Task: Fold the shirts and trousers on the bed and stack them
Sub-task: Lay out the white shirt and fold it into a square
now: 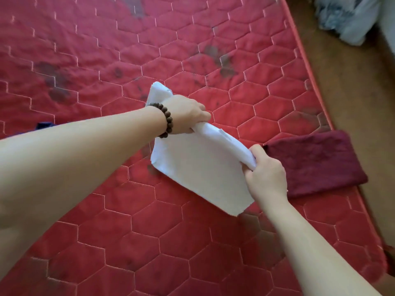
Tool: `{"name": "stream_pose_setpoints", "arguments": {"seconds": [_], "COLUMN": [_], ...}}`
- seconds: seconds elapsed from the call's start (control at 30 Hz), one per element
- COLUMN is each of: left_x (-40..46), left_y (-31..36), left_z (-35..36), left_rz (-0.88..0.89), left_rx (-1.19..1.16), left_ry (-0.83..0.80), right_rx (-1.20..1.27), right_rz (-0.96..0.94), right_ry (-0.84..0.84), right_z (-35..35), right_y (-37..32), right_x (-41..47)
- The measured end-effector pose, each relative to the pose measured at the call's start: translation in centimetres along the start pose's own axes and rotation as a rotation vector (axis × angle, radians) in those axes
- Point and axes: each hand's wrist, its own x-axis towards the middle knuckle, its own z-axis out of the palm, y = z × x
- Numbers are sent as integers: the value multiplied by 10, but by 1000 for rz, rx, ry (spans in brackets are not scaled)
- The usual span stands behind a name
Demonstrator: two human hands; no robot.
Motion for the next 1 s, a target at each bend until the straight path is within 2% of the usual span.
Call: {"name": "stream_pose_setpoints", "arguments": {"seconds": [0.17,0.3,0.4,0.43,0.5,0.57,0.63,0.73,0.87,1.0], "left_x": [-13,-29,-43,-48,-63,-81,-98,-121,-152,-179], "left_y": [-7,4,17,22,30,37,42,37,25,28], "left_z": [-35,2,65,89,134,168,189,200,200,205], "left_rz": [59,87,2,-57,-172,-268,-341,-391,-481,-601], "left_rx": [-13,-57,-51,-49,-50,-46,-105,-126,-101,-101], "left_ry": [305,427,381,306,53,-91,-33,74,-21,-2], "right_rx": [-238,-333,-392,-425,-433,-367,-298,-256,-215,-167], "right_rz": [-180,-268,-278,-264,-191,-98,-31,-100,-223,-320], "right_ry": [167,225,38,-73,-340,-508,-559,-592,-652,-772], "right_z": [-40,-12,44,63,102,133,148,160,171,185], "right_y": [-22,-16,0,4,12,17,14,-5,-42,-70], "right_x": [-3,-28,-55,-65,-83,-99,-110,-125,-148,-163]}}
